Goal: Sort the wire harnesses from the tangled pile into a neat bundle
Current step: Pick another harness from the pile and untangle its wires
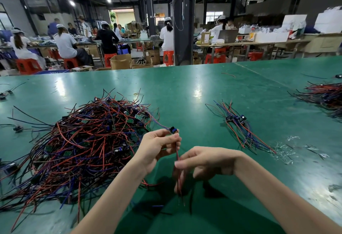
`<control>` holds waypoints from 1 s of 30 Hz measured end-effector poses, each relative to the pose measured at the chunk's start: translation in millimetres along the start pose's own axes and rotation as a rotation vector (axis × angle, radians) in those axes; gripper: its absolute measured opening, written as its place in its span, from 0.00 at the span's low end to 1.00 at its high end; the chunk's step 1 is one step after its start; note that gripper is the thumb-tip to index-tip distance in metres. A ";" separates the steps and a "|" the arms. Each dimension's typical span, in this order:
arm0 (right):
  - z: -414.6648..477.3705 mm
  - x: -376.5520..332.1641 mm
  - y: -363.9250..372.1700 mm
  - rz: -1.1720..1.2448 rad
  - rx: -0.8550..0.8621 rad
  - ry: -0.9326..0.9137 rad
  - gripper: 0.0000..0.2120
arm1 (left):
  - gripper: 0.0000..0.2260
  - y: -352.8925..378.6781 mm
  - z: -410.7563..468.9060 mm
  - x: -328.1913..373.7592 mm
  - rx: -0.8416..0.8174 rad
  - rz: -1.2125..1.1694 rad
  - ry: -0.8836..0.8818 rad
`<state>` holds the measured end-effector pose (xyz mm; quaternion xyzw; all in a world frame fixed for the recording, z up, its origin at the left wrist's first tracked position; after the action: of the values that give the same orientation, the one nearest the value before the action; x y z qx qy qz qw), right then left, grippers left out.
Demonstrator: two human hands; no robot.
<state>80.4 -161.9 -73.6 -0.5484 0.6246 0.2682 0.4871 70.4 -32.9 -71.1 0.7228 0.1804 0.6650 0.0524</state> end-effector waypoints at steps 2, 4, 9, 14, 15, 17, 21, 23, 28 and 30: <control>6.1 2.3 -8.7 0.110 0.211 -0.032 0.13 | 0.03 1.9 -0.4 -1.6 0.002 0.018 -0.015; 10.5 2.5 -11.8 0.237 0.317 -0.104 0.12 | 0.03 2.4 -0.7 -2.6 0.014 0.047 -0.018; 14.1 0.5 -13.6 0.333 0.413 -0.237 0.12 | 0.03 -0.7 -0.2 -4.4 0.066 0.121 0.010; 13.4 1.1 -21.3 0.360 0.505 -0.243 0.19 | 0.03 1.1 2.7 -7.0 0.057 0.109 0.001; 11.7 0.4 -25.5 0.369 0.533 -0.241 0.18 | 0.04 1.7 3.4 -7.9 0.053 0.097 -0.011; 6.1 -2.9 -39.3 0.390 0.603 -0.244 0.13 | 0.05 3.7 3.7 -9.7 0.031 0.099 -0.038; -18.1 -12.2 -90.6 0.408 0.808 -0.288 0.11 | 0.06 5.8 2.5 -13.3 -0.003 0.112 -0.071; -32.0 -8.3 -120.4 0.433 0.936 -0.291 0.11 | 0.07 5.3 2.2 -14.0 -0.013 0.110 -0.083; -58.4 45.1 -168.0 0.390 1.178 -0.008 0.11 | 0.08 4.1 2.9 -17.4 -0.009 0.138 -0.088; -65.6 63.8 -176.0 0.356 1.212 0.076 0.09 | 0.08 3.6 2.8 -17.7 0.004 0.148 -0.084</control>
<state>231.1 -290.8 -71.1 -0.0720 0.7641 -0.0762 0.6366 73.0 -41.7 -87.0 0.7614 0.1255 0.6360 0.0090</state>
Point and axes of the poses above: each hand's wrist, its own z-axis towards the middle knuckle, its own y-axis out of the palm, x = y × z, the point moved 5 cm from there along z, towards the middle knuckle
